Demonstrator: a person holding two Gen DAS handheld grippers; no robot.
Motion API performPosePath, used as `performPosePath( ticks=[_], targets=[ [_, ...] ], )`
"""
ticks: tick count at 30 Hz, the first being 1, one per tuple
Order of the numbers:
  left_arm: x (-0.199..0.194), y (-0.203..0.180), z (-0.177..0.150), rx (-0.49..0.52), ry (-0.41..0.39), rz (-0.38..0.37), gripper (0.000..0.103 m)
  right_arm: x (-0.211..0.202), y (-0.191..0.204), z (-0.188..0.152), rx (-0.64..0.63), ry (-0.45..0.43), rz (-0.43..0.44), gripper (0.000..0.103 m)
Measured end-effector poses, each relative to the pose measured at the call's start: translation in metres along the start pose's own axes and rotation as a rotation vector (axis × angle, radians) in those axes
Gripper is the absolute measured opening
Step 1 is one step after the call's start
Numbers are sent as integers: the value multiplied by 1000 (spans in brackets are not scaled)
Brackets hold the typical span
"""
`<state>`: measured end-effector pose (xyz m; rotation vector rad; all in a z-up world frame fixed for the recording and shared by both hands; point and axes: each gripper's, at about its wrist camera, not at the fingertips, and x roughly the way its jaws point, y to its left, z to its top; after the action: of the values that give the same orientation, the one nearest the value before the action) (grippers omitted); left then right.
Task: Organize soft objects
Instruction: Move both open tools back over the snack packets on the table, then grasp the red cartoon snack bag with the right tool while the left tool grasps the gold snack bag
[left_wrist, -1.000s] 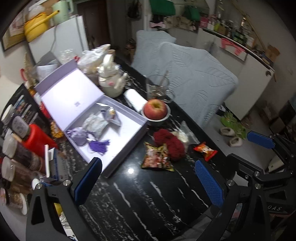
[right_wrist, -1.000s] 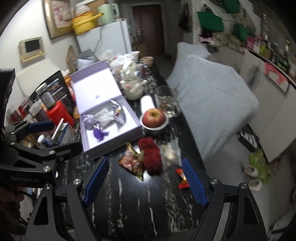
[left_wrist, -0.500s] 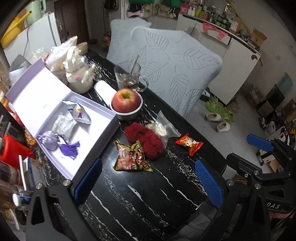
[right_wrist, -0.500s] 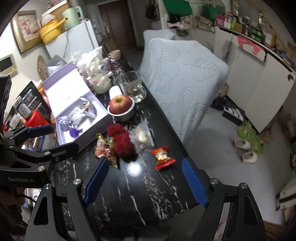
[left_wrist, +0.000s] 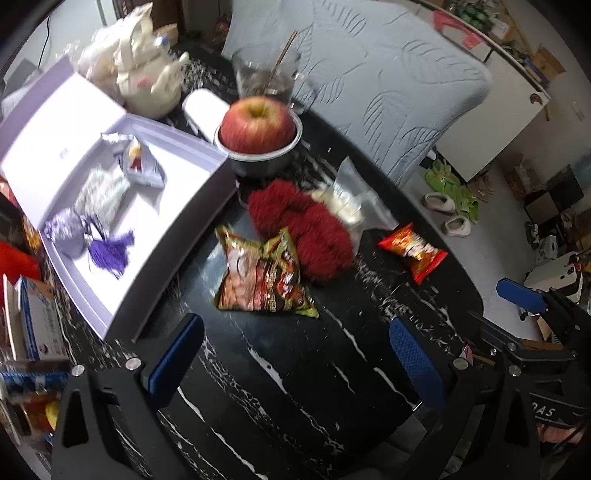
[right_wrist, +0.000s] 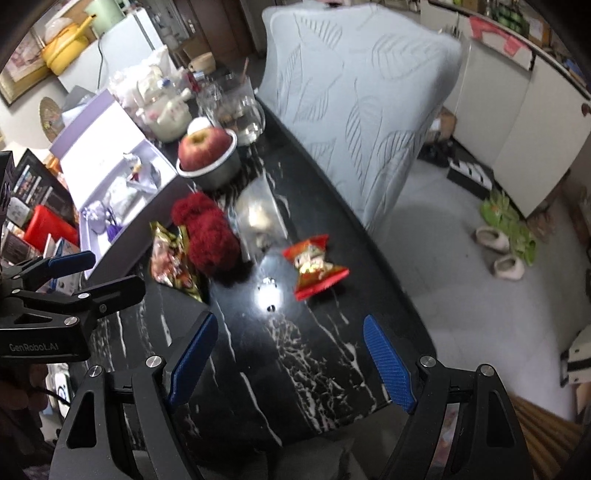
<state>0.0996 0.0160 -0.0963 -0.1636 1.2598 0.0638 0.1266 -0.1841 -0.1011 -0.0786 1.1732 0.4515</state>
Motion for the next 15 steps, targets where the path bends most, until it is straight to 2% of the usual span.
performPosePath(
  ticks=[8, 15],
  targets=[
    [29, 15, -3, -43, 78, 30, 103, 35, -4, 2, -8, 79, -22, 82],
    [47, 30, 0, -81, 117, 51, 103, 62, -8, 21, -43, 102, -63, 82]
  ],
)
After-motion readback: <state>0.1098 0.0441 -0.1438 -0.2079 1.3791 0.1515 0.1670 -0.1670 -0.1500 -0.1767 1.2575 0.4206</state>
